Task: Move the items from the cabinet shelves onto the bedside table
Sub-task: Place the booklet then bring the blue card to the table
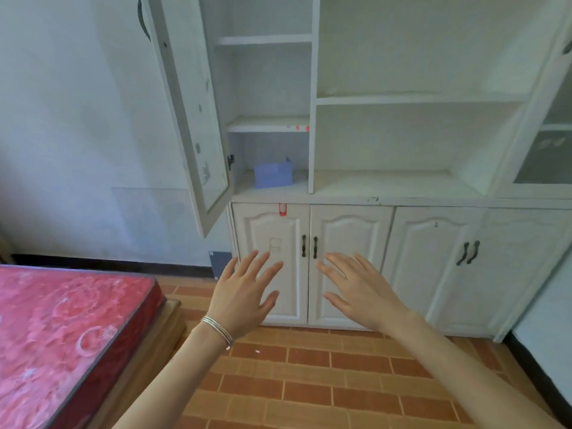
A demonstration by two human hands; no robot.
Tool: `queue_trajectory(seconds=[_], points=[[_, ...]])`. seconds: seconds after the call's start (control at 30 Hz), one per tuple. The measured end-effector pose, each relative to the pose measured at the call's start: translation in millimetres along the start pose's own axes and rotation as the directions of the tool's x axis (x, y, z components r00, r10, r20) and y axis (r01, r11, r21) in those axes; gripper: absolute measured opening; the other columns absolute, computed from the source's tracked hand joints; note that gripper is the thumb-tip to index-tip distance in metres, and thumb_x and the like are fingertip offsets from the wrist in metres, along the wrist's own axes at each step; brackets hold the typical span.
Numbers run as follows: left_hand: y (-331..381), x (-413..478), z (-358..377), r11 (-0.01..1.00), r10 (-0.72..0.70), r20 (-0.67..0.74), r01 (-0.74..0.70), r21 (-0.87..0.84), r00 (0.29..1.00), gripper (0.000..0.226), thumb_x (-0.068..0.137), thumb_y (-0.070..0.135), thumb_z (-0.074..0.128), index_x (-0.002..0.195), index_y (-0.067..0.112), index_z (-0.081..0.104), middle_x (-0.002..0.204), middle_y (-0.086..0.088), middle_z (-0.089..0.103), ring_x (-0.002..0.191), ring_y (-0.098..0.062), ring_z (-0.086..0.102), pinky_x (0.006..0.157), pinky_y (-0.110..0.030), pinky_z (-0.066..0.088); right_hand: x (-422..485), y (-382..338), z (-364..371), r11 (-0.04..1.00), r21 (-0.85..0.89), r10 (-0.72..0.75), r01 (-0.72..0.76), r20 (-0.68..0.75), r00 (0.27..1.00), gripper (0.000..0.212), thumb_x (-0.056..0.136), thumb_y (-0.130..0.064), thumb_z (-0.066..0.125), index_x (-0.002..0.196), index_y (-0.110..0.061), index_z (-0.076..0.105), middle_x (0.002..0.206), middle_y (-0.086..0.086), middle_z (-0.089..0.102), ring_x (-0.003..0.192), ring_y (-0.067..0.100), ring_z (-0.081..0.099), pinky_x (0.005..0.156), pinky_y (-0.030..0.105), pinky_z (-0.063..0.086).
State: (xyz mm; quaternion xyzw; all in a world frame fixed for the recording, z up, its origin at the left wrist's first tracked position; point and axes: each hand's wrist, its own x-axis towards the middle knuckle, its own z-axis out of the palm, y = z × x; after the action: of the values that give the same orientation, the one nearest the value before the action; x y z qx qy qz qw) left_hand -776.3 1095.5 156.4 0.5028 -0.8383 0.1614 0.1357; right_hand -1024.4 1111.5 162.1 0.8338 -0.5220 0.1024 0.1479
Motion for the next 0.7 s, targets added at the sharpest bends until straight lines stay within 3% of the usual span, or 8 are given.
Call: queue_trajectory(seconds=[0.07,0.27,0.6,0.7], points=[[-26.5,40.7,5.9,1.000,0.012,-0.034,-0.012,-0.010,0.999,0.054,0.086,0.050,0.032,0.130,0.027,0.055,0.129,-0.005,0.059,0.120,-0.027,0.054,0.098,-0.048,0.040,39.7,18.2,4.7,1.000,-0.002,0.012,-0.012,-0.013,1.000,0.054,0.088,-0.041,0.055,0.135,-0.017,0.047,0.136,0.009,0.051,0.127,0.025,0.047,0.104,0.049,0.033],[-78.8,137.7,32.1,0.997,0.024,-0.090,-0.031,-0.068,0.996,0.054,0.087,0.048,0.034,0.130,0.023,0.054,0.130,-0.007,0.057,0.123,-0.030,0.050,0.101,-0.049,0.038,137.8,57.4,18.9,0.999,-0.032,0.018,-0.020,-0.070,0.997,0.056,0.084,-0.044,0.032,0.128,-0.017,0.054,0.129,0.007,0.058,0.121,0.025,0.052,0.098,0.048,0.041],[-117.2,237.7,140.4,0.995,-0.042,0.001,0.042,-0.087,0.999,0.053,0.086,0.050,0.035,0.130,0.026,0.053,0.128,-0.005,0.059,0.120,-0.029,0.054,0.096,-0.049,0.044,255.5,132.6,129.4,0.998,0.027,-0.052,0.052,-0.013,0.999,0.053,0.081,-0.045,0.036,0.124,-0.023,0.057,0.126,0.003,0.060,0.117,0.022,0.055,0.095,0.046,0.044],[-131.5,290.7,159.3,0.992,-0.103,0.001,0.103,-0.067,0.995,0.053,0.085,0.049,0.036,0.129,0.026,0.054,0.127,-0.005,0.060,0.119,-0.030,0.054,0.096,-0.050,0.043,307.1,175.2,152.4,0.995,0.038,-0.092,0.093,-0.034,0.995,0.050,0.077,-0.041,0.048,0.122,-0.022,0.058,0.124,0.003,0.061,0.115,0.022,0.057,0.094,0.046,0.044]])
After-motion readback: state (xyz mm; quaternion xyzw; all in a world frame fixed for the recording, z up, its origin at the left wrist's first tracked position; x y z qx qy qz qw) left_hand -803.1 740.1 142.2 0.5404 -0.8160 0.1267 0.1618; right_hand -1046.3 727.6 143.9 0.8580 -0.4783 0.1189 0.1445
